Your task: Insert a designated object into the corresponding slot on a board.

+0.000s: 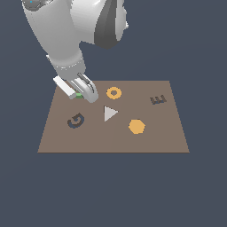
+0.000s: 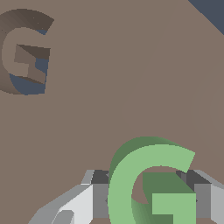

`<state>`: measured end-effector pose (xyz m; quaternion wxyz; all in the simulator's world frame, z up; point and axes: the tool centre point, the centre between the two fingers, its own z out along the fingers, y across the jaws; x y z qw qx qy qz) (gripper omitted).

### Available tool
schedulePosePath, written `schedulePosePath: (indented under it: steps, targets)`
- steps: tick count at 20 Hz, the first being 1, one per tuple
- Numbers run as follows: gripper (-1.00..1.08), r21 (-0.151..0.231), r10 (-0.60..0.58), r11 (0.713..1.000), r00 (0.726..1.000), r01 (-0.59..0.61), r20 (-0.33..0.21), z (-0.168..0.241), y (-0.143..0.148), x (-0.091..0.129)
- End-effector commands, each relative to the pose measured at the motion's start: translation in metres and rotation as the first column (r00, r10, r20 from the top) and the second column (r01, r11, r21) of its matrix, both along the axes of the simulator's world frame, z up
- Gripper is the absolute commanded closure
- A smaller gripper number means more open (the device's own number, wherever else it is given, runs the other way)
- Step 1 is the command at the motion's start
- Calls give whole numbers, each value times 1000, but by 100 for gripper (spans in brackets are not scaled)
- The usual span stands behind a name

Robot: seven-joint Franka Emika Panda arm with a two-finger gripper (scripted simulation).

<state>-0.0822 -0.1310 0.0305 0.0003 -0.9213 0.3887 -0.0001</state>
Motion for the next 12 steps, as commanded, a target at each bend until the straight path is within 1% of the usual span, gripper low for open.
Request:
schedulePosePath:
  steps: [1, 7, 12]
  targets:
    - [108, 0, -1, 1000, 1000, 1, 0, -1, 0, 0]
    - [108, 0, -1, 1000, 1000, 1, 0, 0, 0, 1]
    - [108, 0, -10, 1000, 1000, 10, 0, 1, 1, 9]
